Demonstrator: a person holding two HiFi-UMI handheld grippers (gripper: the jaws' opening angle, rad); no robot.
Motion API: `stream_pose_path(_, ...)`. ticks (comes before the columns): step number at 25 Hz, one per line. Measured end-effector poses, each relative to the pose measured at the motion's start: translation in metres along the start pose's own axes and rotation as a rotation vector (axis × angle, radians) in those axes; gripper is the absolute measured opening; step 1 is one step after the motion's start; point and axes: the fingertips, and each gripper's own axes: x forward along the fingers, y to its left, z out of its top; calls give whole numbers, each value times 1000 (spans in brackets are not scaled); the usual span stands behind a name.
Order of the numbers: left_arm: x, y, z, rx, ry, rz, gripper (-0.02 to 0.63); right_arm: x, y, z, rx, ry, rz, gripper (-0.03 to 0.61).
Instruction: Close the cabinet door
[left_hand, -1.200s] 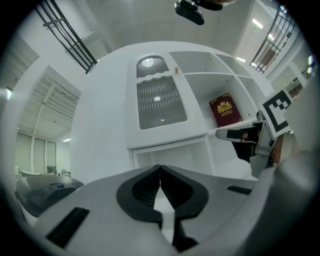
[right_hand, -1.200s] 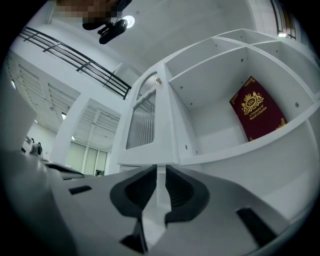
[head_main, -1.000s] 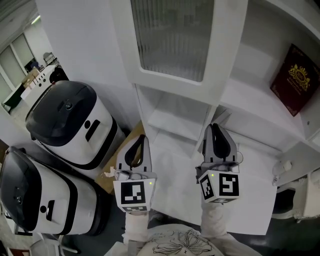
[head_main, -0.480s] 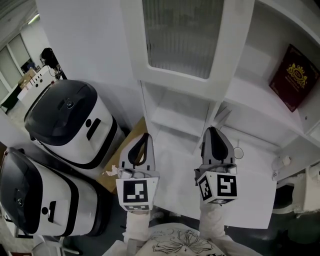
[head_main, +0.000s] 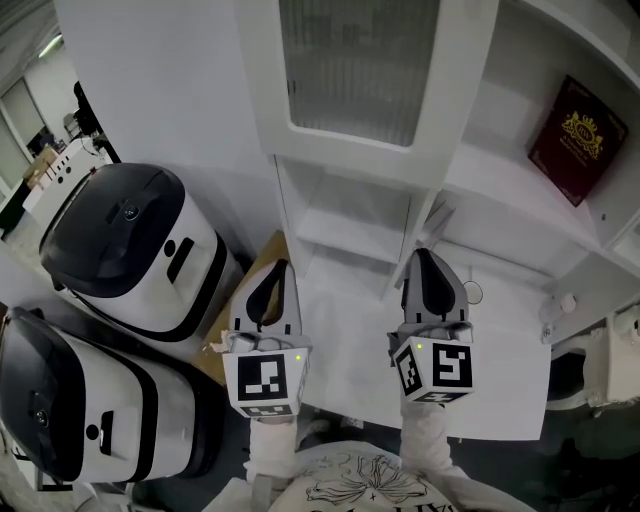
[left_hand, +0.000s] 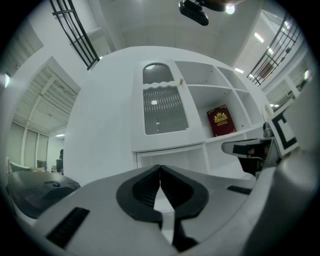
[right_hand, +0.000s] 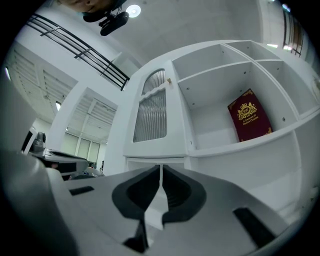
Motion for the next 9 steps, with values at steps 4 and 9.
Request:
stream_pose_path(4,1,-2,1,-9,-9,-13,3,-3,0,-3,-3,14,-11,17)
stream_pose_path(9,0,-2,-5,-15,9,-17,5,-3,0,-6,-3,22,-18,15)
